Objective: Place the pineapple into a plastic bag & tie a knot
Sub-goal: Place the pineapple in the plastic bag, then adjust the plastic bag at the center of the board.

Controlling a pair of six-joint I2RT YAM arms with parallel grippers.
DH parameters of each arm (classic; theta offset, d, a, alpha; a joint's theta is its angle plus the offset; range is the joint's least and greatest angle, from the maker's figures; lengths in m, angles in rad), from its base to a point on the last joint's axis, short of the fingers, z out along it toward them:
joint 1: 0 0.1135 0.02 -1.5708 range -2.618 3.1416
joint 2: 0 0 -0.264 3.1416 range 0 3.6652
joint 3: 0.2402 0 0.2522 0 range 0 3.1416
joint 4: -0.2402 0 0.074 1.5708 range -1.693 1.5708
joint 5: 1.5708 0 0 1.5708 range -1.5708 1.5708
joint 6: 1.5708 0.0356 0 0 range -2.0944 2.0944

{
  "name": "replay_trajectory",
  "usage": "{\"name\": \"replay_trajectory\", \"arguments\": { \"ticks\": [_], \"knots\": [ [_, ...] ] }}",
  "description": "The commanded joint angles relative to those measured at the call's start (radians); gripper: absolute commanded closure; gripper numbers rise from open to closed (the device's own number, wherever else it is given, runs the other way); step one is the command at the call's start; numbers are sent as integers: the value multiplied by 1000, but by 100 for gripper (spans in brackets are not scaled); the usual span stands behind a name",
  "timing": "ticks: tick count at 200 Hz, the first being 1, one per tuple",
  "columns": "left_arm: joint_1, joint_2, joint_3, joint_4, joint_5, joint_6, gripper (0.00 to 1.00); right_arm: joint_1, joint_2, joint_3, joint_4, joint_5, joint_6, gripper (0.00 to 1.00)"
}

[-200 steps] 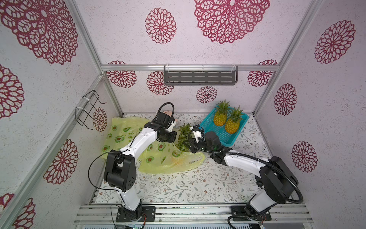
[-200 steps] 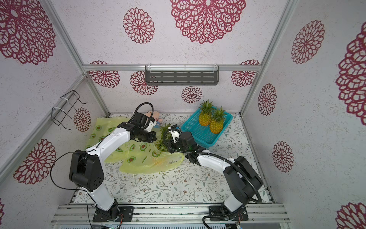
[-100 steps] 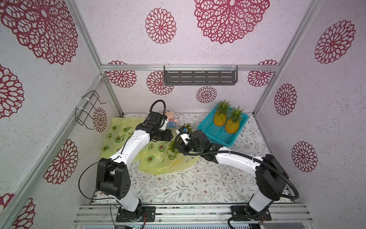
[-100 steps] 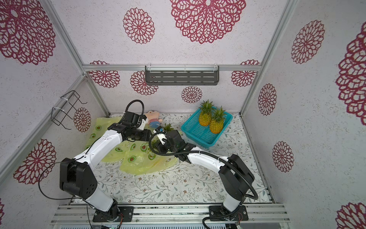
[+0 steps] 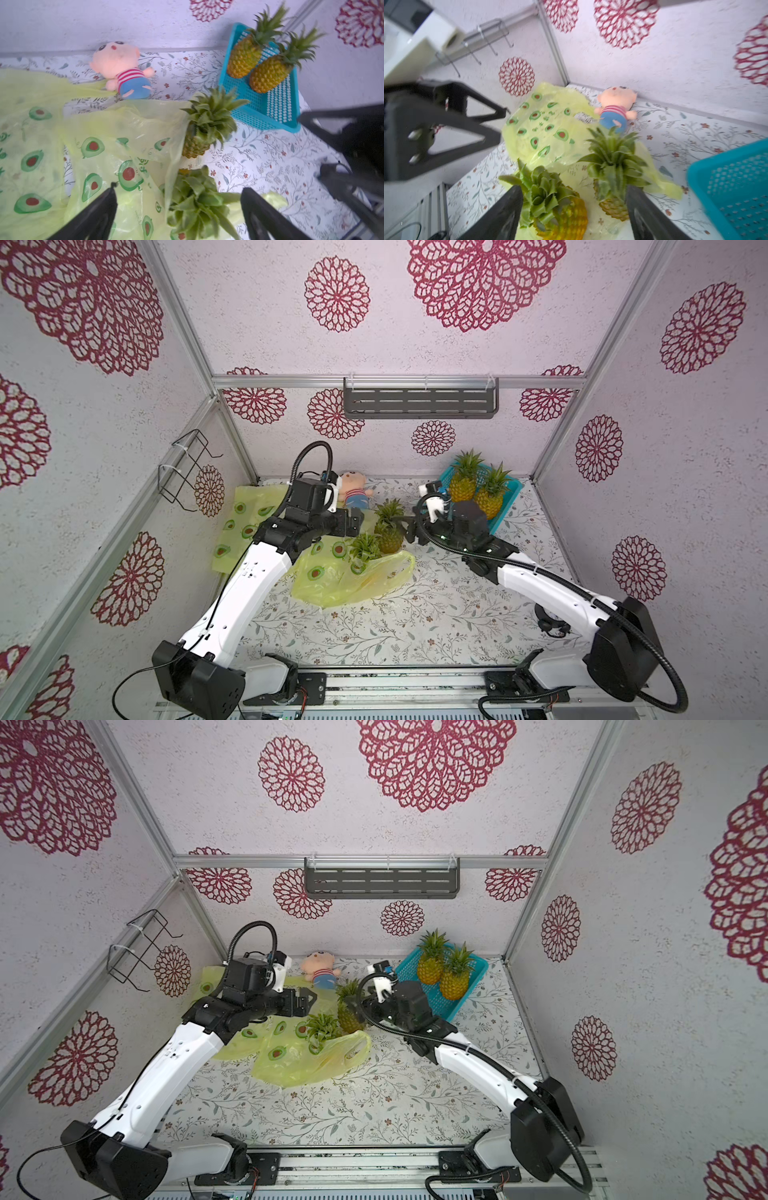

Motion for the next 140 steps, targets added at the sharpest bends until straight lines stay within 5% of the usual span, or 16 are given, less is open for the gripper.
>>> {"name": "replay_trajectory", "arguments": {
  "ticks": [1,39,88,140],
  "knots": [
    [-131,27,56,-57,-45,96,3,-100,-36,-43,5,-17,89,18],
    [-274,158,143,-145,-37,195,3,-250,-37,-71,-61,-26,160,17],
    [-289,306,199,-139,100,235,4,-339,6,-83,-68,-67,211,17],
    [-286,413,235,-140,150,242,25,-340,135,26,-138,-143,152,20]
  ]
}}
